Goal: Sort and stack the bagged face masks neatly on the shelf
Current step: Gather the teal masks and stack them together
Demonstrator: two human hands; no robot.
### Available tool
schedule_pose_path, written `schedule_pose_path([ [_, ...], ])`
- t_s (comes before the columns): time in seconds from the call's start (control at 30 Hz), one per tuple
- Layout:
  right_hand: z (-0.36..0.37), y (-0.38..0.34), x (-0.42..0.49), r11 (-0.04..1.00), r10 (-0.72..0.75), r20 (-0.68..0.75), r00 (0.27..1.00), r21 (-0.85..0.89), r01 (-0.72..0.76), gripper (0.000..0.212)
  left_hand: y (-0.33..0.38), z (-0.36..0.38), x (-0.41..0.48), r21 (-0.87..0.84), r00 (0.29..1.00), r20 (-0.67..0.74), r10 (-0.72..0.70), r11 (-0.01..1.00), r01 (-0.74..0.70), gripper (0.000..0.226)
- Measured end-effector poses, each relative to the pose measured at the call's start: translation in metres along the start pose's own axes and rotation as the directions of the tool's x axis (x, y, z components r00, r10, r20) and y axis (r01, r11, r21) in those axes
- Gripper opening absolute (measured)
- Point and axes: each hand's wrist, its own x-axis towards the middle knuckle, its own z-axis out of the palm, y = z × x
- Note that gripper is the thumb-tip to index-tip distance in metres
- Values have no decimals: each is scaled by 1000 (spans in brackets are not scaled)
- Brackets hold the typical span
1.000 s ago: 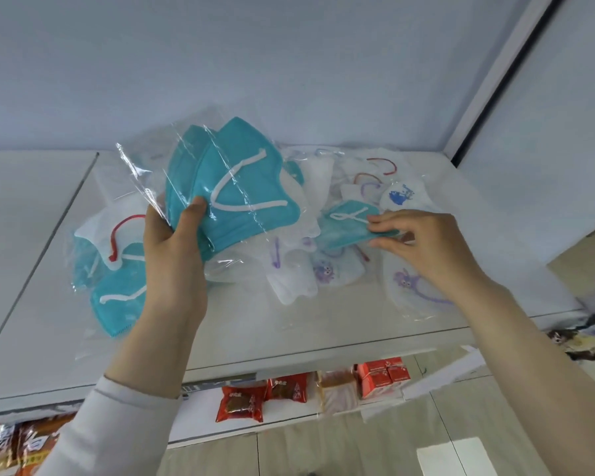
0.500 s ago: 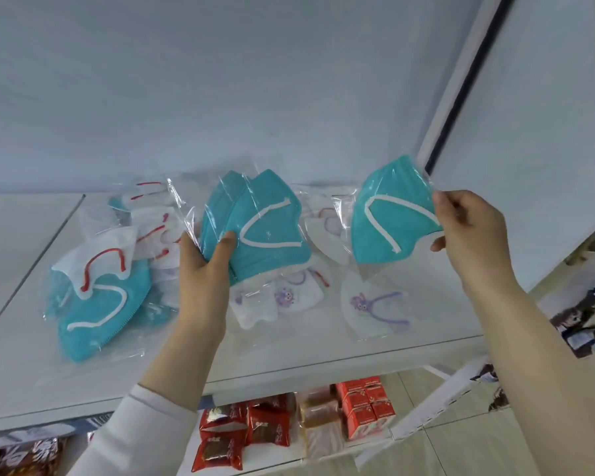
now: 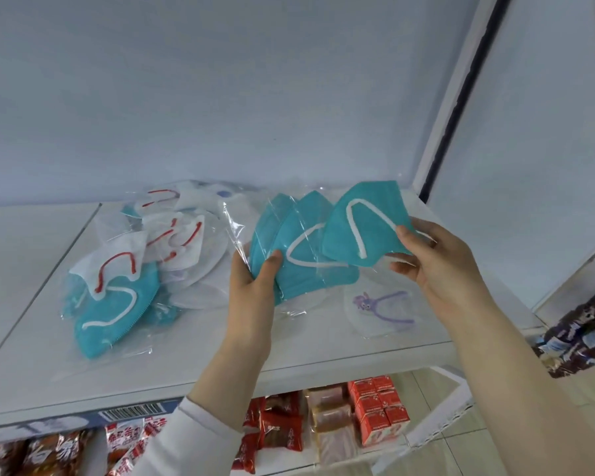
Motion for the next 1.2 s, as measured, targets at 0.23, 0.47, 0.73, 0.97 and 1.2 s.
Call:
schedule_pose_path([
  [0.23, 9, 11, -11, 900, -435, 88, 896, 21, 435, 16, 0, -5, 1, -48, 999, -2, -46, 998, 46, 19],
  [0.47, 10, 37, -2, 176, -628, 659, 415, -399, 900, 13, 12, -18, 8, -76, 996, 52, -68, 995, 72, 22],
  [0.73, 27, 43, -13, 457, -636, 450, 627, -435, 776, 42, 10, -19, 3, -73, 996, 85, -31, 997, 37, 26],
  [0.97, 40, 45, -13, 918, -105, 270, 957, -344, 198, 77, 7, -16, -3, -44, 974, 221, 54, 998, -45, 22],
  [1.2, 30, 61, -24, 903, -171, 340, 925, -323, 285, 60, -5, -15, -7, 284, 899, 420, 127, 922, -263, 29],
])
